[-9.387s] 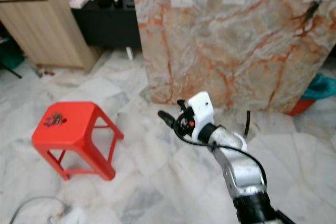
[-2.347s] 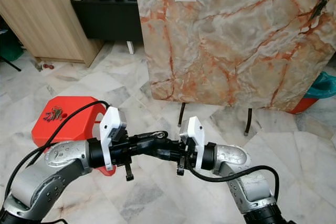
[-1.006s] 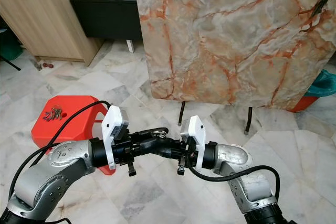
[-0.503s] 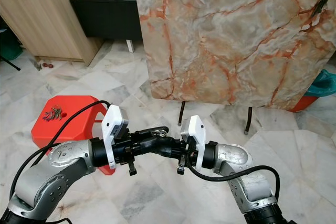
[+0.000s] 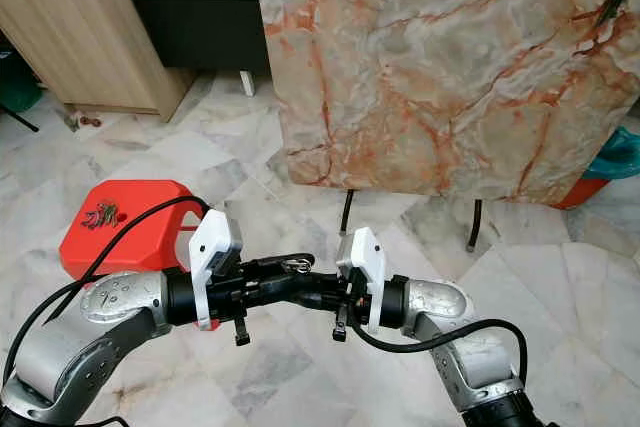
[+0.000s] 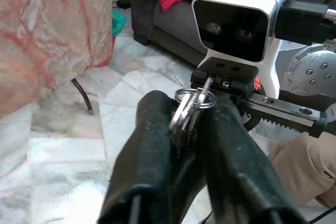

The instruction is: Hang keys on a hook

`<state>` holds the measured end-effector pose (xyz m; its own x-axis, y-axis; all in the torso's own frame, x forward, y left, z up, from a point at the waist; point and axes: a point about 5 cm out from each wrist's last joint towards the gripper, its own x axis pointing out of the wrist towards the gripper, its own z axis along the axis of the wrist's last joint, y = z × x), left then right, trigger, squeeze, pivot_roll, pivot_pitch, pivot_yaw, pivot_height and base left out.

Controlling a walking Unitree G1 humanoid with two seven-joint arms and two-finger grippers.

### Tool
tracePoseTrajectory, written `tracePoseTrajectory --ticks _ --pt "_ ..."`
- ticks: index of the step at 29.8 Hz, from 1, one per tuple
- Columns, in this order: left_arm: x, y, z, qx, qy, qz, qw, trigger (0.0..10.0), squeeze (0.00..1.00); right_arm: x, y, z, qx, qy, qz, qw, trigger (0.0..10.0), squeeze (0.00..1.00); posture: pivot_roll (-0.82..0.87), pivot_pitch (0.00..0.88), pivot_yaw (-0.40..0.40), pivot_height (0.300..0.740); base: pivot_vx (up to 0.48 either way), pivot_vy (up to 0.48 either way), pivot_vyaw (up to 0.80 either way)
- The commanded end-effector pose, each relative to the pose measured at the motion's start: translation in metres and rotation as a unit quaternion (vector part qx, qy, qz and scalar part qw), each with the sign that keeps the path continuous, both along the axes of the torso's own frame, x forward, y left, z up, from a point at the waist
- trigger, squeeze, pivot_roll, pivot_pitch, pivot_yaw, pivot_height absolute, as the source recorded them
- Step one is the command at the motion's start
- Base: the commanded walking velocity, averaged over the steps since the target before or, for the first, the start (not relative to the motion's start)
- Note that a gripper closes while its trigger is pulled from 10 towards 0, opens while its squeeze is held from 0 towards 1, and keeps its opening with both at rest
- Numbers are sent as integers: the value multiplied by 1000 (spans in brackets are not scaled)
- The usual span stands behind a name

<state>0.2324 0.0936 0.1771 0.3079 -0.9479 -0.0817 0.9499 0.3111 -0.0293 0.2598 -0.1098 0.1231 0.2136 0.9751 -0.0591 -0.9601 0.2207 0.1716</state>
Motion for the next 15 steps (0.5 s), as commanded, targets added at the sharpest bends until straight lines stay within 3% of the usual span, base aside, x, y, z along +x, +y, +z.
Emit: tracePoseTrajectory --ticks 1,2,3,11,15 --pt "-10 -9 -5 7 12 -34 999 10000 1000 4 -4 7 7 -13 -23 1000 0 0 134 175 44 740 0 0 0" --pt "-9 -9 -4 4 7 -29 1000 10000 537 4 -4 7 6 -13 -23 1000 0 0 133 176 44 740 0 0 0" --pt "-9 -9 -4 2 6 -27 1000 10000 0 4 -4 7 7 -13 -23 1000 0 0 133 176 44 740 0 0 0" --pt "-9 -8 -2 -1 8 -30 1000 10000 0 4 -3 7 7 -13 -25 1000 0 0 133 176 49 740 0 0 0" --pt "-9 -4 3 -25 16 -29 999 10000 0 4 -4 7 7 -13 -27 1000 0 0 135 177 50 740 0 0 0"
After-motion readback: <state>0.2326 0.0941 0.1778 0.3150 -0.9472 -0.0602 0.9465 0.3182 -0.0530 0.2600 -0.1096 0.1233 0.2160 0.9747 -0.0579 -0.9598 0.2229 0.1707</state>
